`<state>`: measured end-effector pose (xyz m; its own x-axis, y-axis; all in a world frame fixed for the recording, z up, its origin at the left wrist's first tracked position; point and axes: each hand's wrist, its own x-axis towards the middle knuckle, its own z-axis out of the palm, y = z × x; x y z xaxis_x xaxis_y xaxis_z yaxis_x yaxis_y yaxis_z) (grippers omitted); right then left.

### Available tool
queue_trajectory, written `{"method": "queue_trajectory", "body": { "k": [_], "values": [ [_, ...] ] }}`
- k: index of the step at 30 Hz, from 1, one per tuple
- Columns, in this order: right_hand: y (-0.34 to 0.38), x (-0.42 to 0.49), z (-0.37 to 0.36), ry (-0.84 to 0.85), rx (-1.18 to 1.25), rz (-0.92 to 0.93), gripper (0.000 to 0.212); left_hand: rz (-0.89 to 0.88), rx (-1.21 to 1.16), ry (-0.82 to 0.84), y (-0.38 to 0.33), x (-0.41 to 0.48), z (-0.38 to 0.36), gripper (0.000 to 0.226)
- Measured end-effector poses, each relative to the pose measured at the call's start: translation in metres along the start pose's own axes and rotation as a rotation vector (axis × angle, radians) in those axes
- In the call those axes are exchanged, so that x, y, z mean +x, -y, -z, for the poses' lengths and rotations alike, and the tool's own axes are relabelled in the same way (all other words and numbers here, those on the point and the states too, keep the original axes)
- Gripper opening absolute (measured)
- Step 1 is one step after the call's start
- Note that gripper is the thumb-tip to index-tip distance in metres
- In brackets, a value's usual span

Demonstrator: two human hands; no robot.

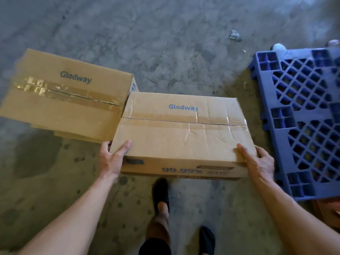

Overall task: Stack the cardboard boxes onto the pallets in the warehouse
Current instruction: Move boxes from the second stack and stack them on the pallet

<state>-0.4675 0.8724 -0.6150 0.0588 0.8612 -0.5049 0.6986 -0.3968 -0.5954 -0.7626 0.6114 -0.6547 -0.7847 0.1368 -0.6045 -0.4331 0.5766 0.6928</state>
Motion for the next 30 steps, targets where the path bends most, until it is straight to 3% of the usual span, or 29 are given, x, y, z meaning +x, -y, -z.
{"method": "queue_trajectory", "body": {
  "k": [4,9,15,16,20,23,27,30],
  "values": [
    [0.010,-0.018,0.039,0.019,0.232,0.023,0.072,-0.057,-0.173,-0.001,-0.020,-0.052,0.007,0.050],
    [0.020,-0.048,0.099,0.145,0.351,0.106,0.089,-0.133,-0.356,0.000,-0.022,-0.139,0.021,0.066],
    [0.022,-0.094,0.177,0.364,0.386,0.304,0.132,-0.202,-0.538,-0.081,-0.006,-0.275,0.055,0.079],
    [0.024,-0.104,0.186,0.428,0.389,0.315,0.130,-0.221,-0.555,-0.113,-0.005,-0.297,0.064,0.081],
    [0.039,-0.151,0.200,0.631,0.362,0.415,0.092,-0.283,-0.588,-0.200,0.004,-0.382,0.115,0.103],
    [0.046,-0.193,0.191,0.751,0.346,0.492,0.083,-0.300,-0.627,-0.290,0.021,-0.436,0.158,0.085],
    [0.052,-0.259,0.167,0.906,0.336,0.576,0.088,-0.316,-0.688,-0.488,0.054,-0.498,0.211,0.053],
    [0.054,-0.315,0.148,0.996,0.307,0.641,0.100,-0.340,-0.772,-0.587,0.089,-0.540,0.248,0.053]
  ]
}}
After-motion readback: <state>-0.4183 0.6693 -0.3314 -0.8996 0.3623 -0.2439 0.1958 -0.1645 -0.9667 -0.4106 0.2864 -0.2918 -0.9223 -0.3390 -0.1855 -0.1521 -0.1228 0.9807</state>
